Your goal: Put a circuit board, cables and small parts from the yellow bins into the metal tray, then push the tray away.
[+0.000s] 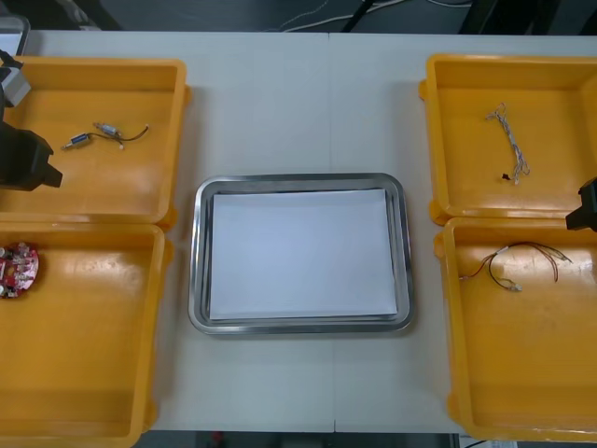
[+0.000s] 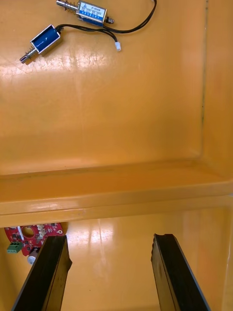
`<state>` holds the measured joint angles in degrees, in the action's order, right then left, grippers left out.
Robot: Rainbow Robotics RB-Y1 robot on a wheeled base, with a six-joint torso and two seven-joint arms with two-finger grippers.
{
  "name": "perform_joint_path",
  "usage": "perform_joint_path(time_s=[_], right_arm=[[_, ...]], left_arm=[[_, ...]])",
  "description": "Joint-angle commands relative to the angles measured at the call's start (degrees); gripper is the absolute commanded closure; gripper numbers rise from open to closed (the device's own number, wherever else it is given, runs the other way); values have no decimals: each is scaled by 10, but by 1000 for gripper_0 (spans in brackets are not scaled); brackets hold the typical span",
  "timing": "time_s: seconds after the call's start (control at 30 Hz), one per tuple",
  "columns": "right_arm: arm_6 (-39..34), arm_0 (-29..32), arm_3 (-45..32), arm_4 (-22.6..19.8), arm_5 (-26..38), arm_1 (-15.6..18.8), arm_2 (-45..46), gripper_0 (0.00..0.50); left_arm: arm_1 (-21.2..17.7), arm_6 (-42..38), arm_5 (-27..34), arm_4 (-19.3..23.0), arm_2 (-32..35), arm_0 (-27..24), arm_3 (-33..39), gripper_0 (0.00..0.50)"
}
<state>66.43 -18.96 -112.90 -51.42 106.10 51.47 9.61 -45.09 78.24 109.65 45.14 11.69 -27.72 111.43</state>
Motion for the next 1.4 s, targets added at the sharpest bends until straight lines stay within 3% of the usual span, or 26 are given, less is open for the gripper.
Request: perform_joint_path(time_s=[0.03, 1.4], right_arm=[[27, -17, -16, -3, -5, -4, -2, 0], [27, -17, -16, -3, -5, -4, -2, 0]], left_arm=[[-27, 35, 4, 3, 17, 6, 6, 0], [-27, 35, 4, 3, 17, 6, 6, 0]])
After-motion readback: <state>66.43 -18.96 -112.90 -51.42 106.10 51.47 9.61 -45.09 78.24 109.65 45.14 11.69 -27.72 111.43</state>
